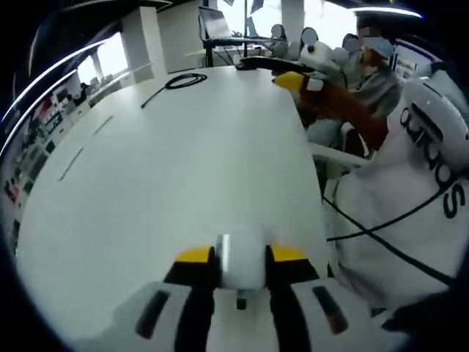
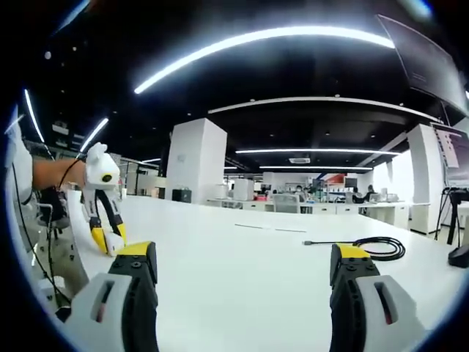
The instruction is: Plug the desk Type‑C cable into the charger adapter.
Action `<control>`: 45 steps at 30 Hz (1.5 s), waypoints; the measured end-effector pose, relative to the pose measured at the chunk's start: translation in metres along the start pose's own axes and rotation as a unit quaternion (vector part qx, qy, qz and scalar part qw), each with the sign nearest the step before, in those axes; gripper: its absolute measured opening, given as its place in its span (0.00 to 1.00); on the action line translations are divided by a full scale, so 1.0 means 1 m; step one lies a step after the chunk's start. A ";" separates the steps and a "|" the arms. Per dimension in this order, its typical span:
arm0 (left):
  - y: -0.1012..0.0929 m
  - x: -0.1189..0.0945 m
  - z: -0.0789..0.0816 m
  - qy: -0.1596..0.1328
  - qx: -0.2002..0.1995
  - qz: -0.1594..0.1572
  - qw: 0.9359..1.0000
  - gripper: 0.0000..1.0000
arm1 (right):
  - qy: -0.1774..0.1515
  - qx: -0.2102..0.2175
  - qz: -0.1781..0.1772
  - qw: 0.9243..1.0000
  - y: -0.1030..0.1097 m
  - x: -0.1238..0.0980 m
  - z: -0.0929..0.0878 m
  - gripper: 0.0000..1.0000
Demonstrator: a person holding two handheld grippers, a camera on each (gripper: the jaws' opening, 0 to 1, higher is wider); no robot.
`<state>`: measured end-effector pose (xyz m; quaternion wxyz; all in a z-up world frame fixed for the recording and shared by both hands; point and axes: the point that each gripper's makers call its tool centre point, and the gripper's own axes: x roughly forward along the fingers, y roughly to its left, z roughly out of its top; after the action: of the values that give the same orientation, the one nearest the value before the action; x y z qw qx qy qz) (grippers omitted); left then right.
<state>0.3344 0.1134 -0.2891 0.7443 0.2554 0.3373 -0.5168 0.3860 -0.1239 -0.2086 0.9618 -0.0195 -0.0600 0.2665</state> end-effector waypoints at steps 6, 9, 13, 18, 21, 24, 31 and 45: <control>-0.015 0.000 0.000 0.002 0.006 -0.011 1.000 0.26 | 0.001 0.000 0.002 1.000 0.003 0.001 0.000 1.00; -0.020 -0.001 0.000 0.000 0.004 -0.017 1.000 0.26 | 0.000 0.000 0.003 1.000 0.003 0.001 0.000 1.00; -0.025 -0.001 -0.001 0.000 0.008 -0.018 1.000 0.26 | 0.000 -0.001 0.004 1.000 0.003 0.001 0.000 1.00; -0.025 -0.002 -0.001 -0.002 0.012 -0.023 1.000 0.26 | 0.001 0.000 0.005 1.000 0.004 0.002 -0.001 1.00; -0.025 -0.002 -0.001 -0.002 0.021 -0.028 0.999 0.26 | 0.002 -0.001 0.006 1.000 0.005 0.003 -0.001 1.00; -0.025 -0.001 -0.001 -0.003 0.023 -0.032 0.999 0.26 | 0.003 -0.001 0.006 1.000 0.004 0.003 -0.001 1.00; -0.022 0.000 0.000 -0.008 0.029 -0.039 0.999 0.26 | 0.003 0.001 0.007 1.000 0.004 0.003 -0.003 1.00; -0.021 0.000 -0.004 -0.007 0.034 -0.044 0.998 0.31 | 0.008 0.002 0.011 1.000 0.005 0.004 -0.006 1.00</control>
<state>0.3140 0.1099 -0.2924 0.7141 0.2623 0.3250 -0.5618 0.3881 -0.1175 -0.2149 0.9594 -0.0205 -0.0519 0.2766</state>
